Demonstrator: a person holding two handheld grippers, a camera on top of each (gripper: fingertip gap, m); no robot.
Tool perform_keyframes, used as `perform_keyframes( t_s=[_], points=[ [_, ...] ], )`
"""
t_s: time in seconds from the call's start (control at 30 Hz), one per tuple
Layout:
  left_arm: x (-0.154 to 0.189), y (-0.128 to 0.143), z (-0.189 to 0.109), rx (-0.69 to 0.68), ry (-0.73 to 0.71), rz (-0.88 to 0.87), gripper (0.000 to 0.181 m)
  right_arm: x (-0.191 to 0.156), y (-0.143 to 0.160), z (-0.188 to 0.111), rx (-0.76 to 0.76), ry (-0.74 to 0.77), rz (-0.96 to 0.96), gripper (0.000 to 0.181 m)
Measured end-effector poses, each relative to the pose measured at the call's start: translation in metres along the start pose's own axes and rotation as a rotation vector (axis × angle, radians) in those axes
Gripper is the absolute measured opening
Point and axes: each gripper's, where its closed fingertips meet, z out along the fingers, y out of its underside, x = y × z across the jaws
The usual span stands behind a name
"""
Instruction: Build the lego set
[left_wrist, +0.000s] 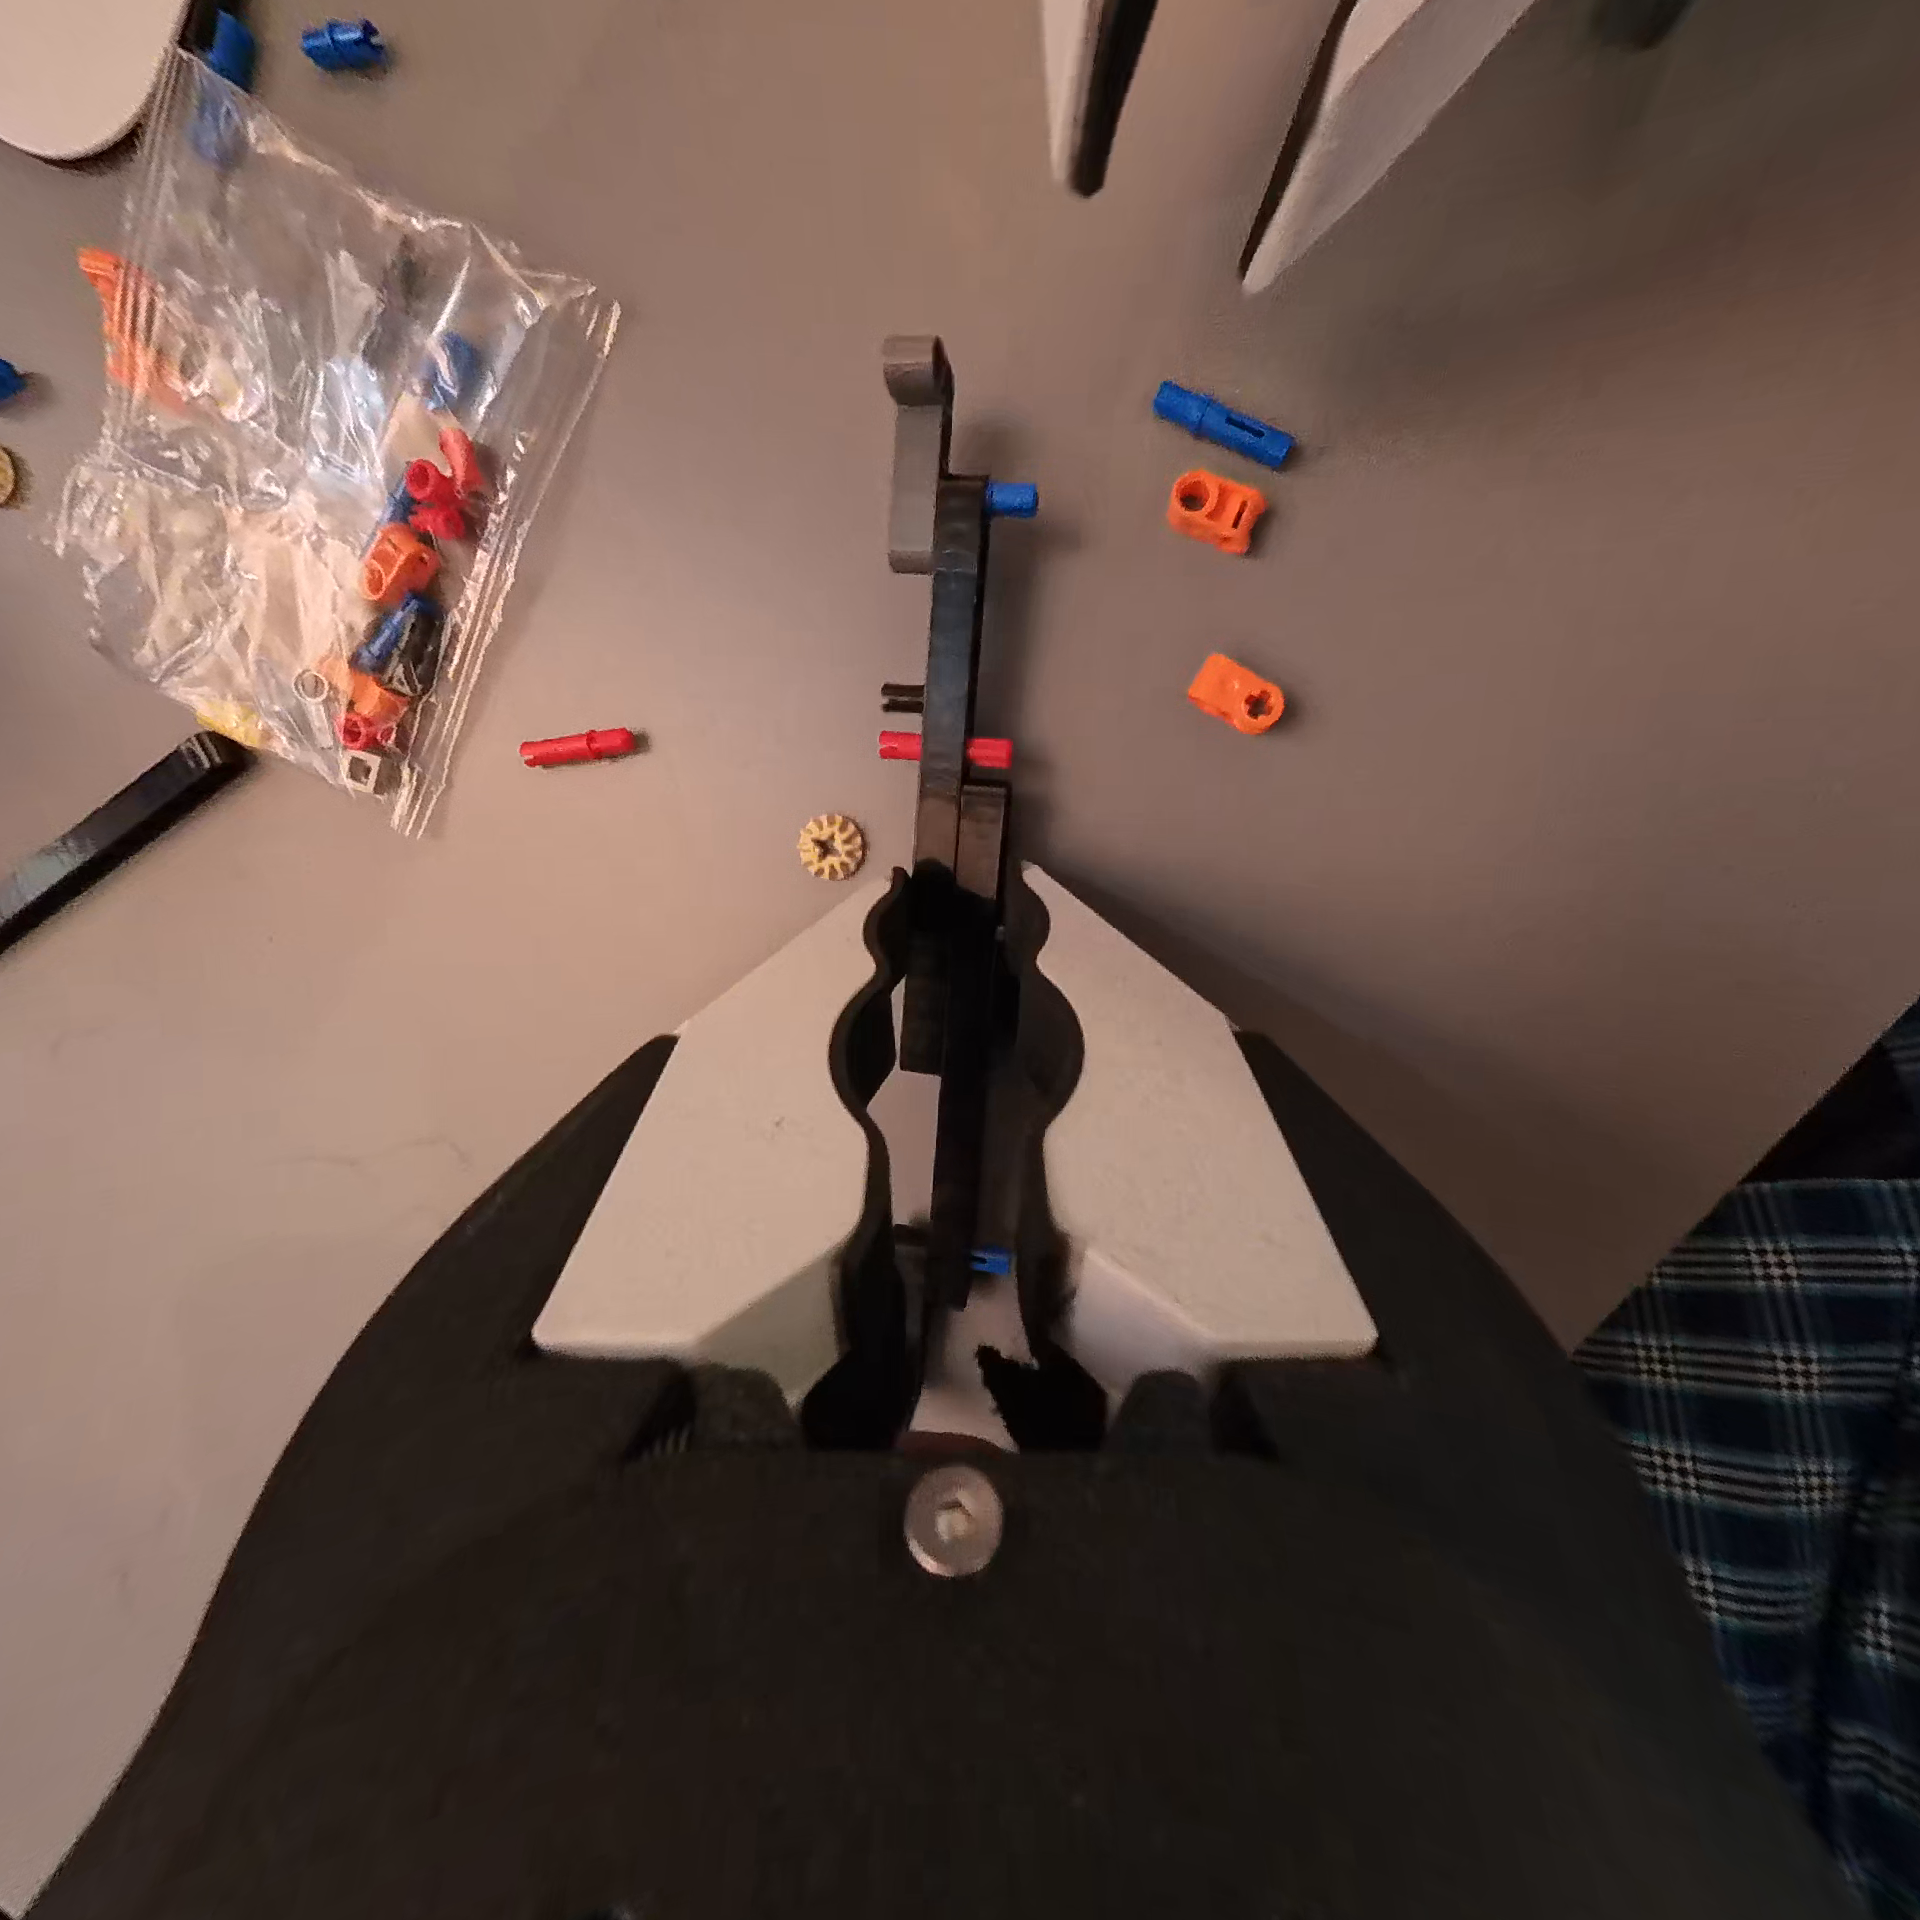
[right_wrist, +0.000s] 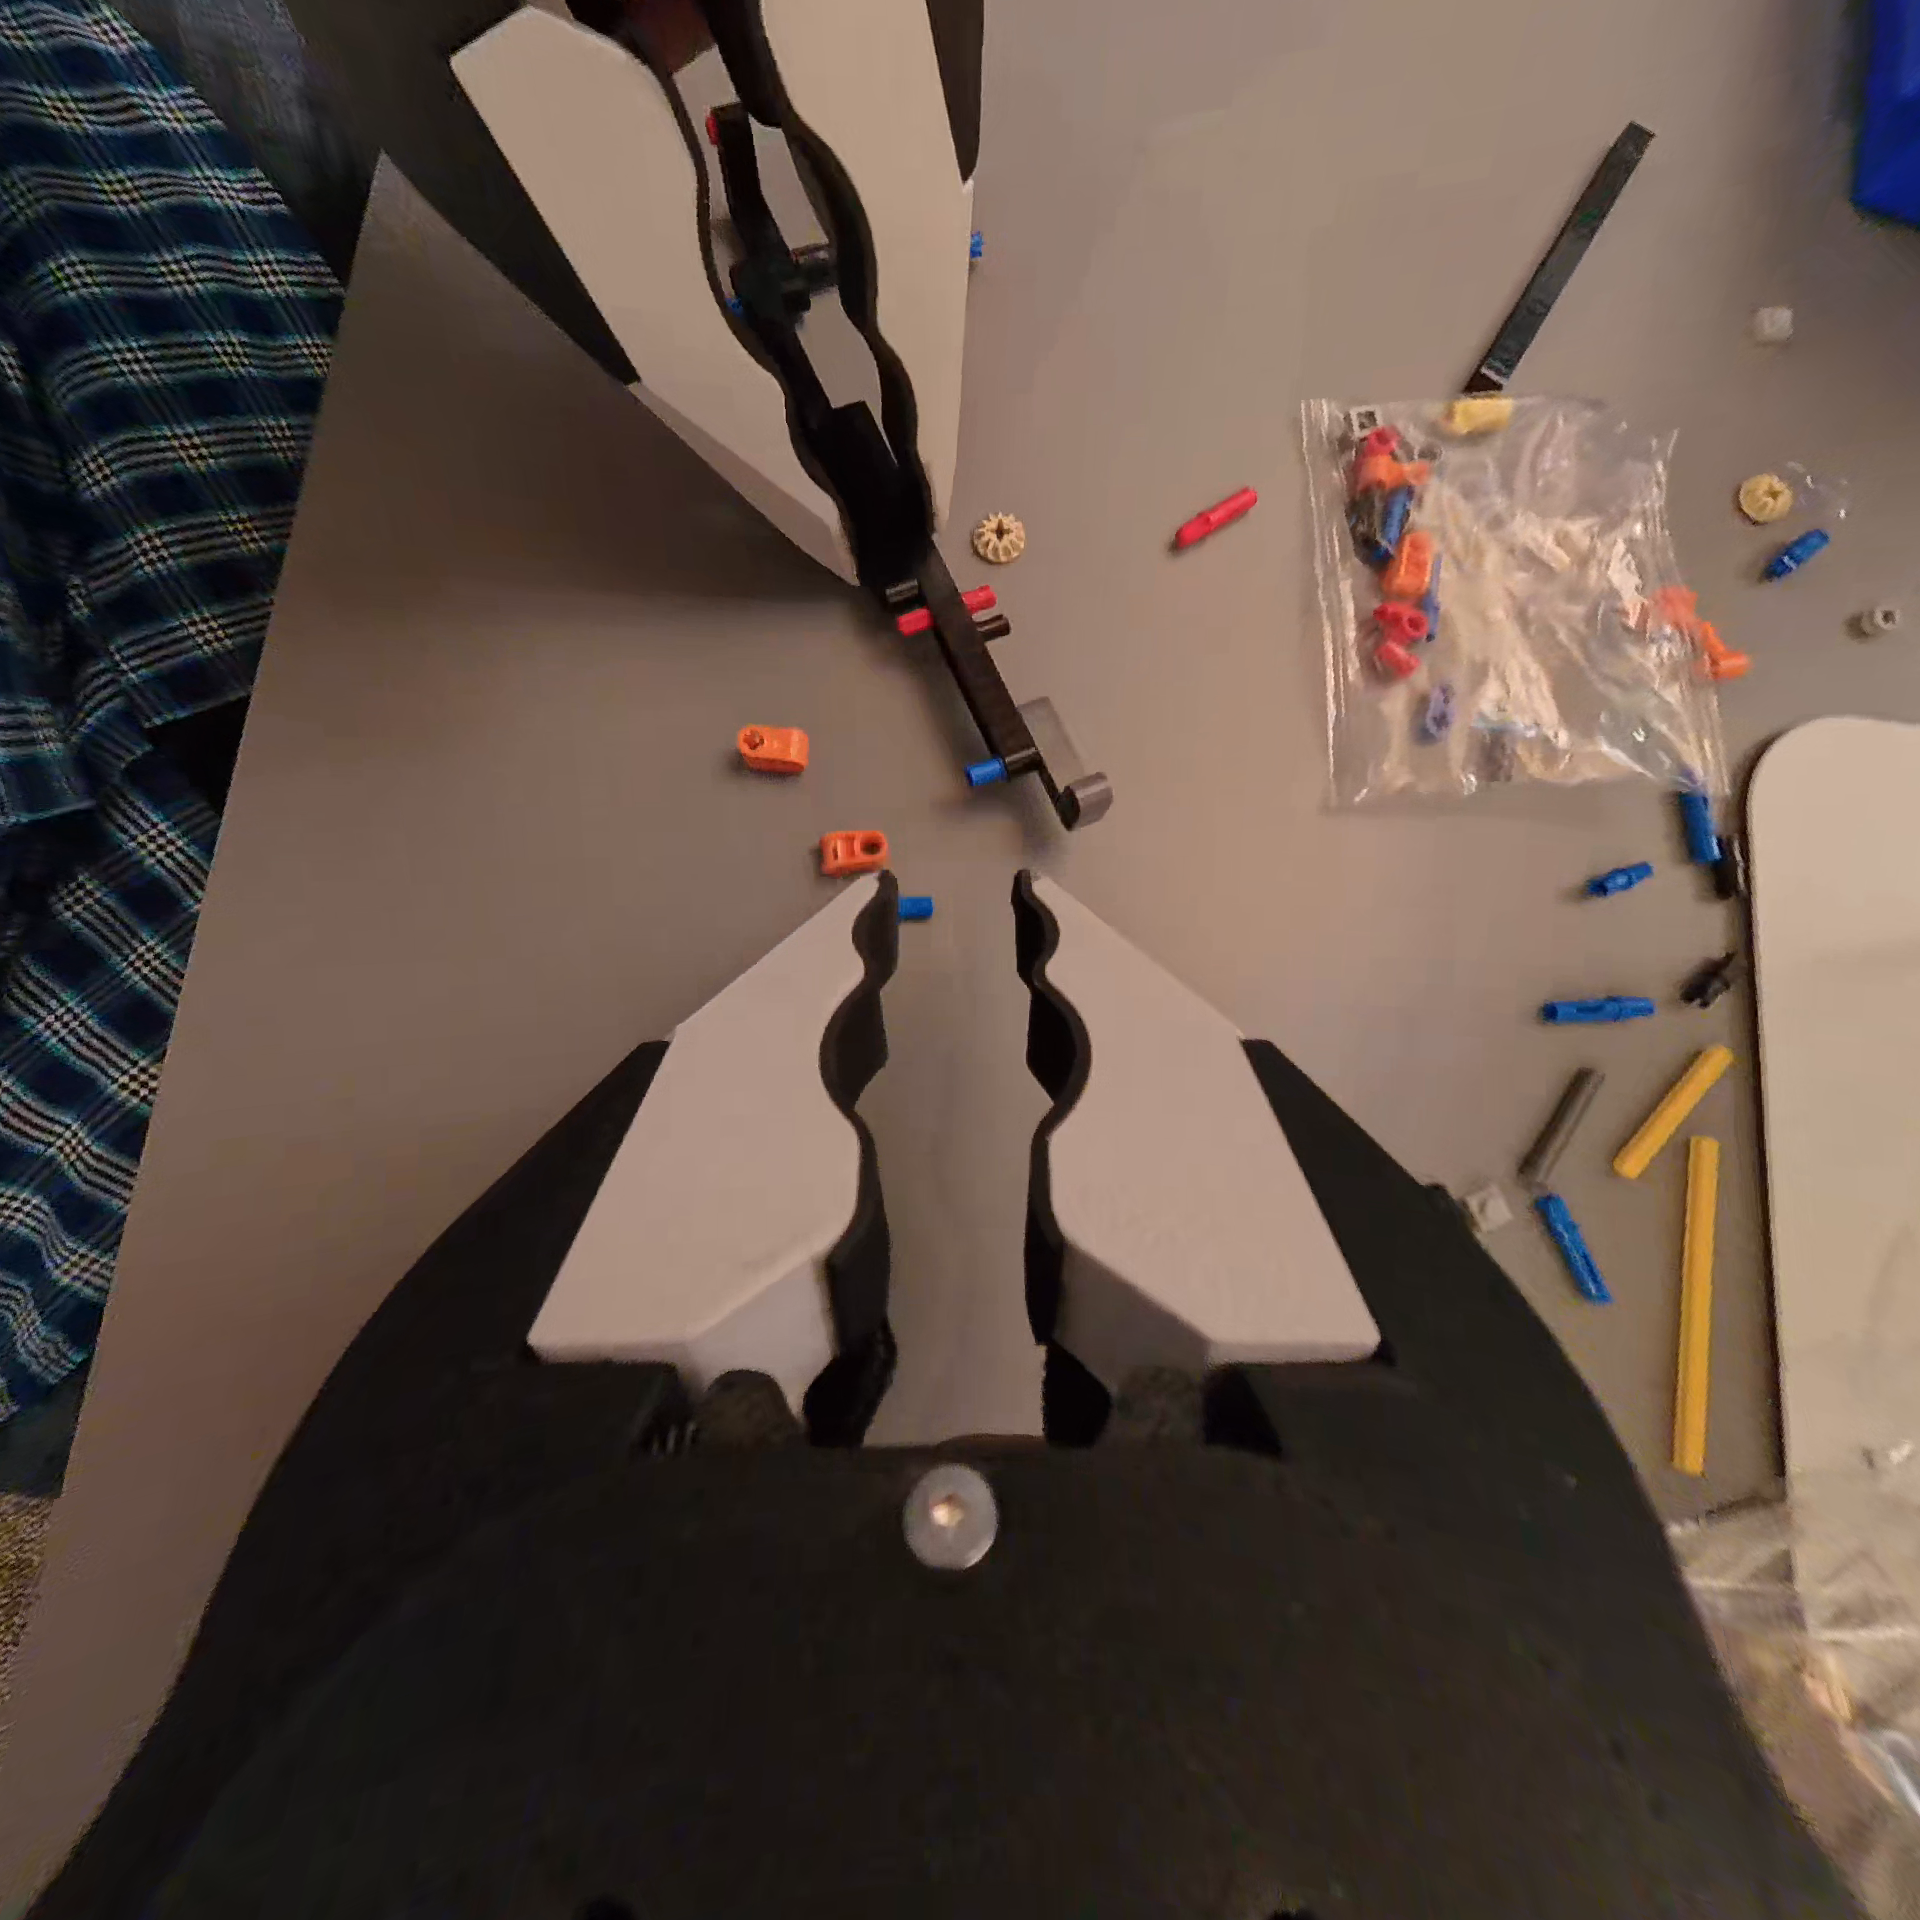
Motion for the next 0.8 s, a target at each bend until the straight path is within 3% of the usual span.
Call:
perform_keyframes(
  t_s=[0.8],
  points=[
    [0.000,0.003,-0.016,0.144,0.062,-0.025,0.023,0.005,-0.004,-0.029,0.055,0.073,0.071,0.021]
  ],
)
